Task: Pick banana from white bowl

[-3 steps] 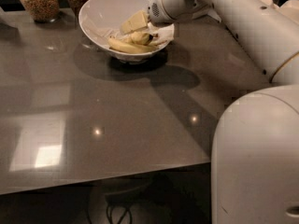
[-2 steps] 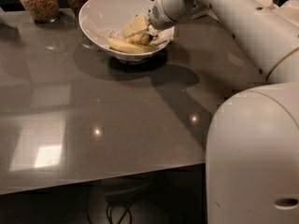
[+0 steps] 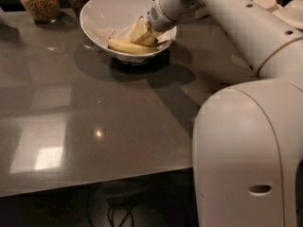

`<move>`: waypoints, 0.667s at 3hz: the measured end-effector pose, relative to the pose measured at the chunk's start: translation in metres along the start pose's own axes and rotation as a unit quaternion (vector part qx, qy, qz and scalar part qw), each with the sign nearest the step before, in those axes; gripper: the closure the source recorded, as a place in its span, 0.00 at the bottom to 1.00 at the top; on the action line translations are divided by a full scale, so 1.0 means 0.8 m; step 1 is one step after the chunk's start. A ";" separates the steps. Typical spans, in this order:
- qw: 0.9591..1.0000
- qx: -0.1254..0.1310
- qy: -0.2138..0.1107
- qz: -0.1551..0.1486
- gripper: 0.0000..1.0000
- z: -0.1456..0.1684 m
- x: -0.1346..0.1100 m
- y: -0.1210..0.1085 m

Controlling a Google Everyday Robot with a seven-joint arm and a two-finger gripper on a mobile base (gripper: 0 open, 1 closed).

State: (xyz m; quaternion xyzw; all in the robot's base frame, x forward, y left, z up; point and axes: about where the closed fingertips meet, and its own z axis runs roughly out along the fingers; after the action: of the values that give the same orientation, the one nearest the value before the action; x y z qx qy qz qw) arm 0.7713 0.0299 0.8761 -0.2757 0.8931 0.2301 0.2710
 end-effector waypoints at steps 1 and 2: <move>1.000 0.014 0.014 -0.009 0.73 -0.004 -0.005 0.006; 0.998 0.042 0.020 -0.047 0.96 -0.020 -0.016 0.018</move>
Offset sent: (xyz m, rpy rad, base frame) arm -0.0124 0.0073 0.0544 -0.2097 -0.1350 0.0549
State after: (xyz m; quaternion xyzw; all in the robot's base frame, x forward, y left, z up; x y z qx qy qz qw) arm 0.7658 0.0369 0.8997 -0.3105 0.8931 0.1738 0.2751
